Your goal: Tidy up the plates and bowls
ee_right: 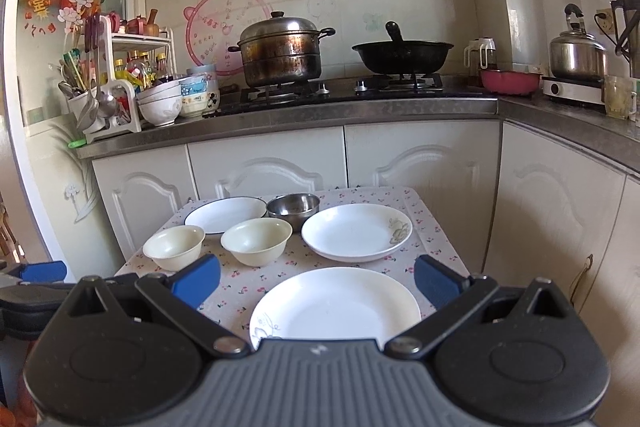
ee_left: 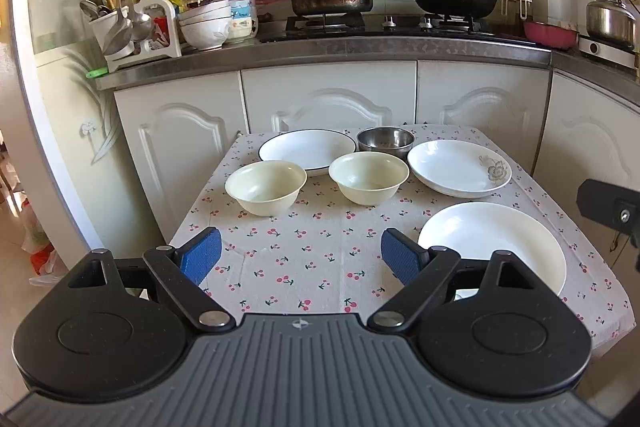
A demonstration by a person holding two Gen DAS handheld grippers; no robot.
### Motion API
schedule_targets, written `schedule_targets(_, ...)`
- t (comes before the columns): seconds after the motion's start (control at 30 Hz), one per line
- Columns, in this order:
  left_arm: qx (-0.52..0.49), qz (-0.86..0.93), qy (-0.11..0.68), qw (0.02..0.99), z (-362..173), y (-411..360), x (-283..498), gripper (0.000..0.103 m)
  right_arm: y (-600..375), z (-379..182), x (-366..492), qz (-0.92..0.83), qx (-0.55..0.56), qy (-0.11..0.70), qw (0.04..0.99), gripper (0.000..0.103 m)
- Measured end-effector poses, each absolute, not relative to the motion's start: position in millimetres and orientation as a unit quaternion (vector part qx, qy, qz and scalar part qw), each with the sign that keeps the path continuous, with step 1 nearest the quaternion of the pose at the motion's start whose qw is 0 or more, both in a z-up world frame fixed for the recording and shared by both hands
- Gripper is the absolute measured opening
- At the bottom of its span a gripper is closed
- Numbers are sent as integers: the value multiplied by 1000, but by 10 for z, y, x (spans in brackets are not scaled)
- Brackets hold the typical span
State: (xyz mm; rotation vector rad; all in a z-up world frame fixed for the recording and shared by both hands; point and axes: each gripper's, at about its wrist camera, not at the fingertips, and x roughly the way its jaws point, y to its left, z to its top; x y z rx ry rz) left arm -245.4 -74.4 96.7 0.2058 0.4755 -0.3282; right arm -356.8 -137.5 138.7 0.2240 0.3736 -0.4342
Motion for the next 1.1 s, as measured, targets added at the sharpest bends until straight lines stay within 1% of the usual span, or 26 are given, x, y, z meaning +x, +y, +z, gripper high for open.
schedule_targets(0.33,105,-172,252,946,921,-700,-2440,103,-1448,1311,-3613,-211,143,180,950,102)
schedule_targets(0.73,117,-193,293,929,624,-881,-2234,103,-1662,876,-3494,-218,178,218,934,102)
schedule_targets(0.93,82,-214,297,927,484,-909,-2076,103,-1863,700,-3460,-237,203,230,922,102)
schedule_targets(1.1,42,-243,290,925,403,-961,-2004,103,-2159,561,-3471,-246,246,215,913,102)
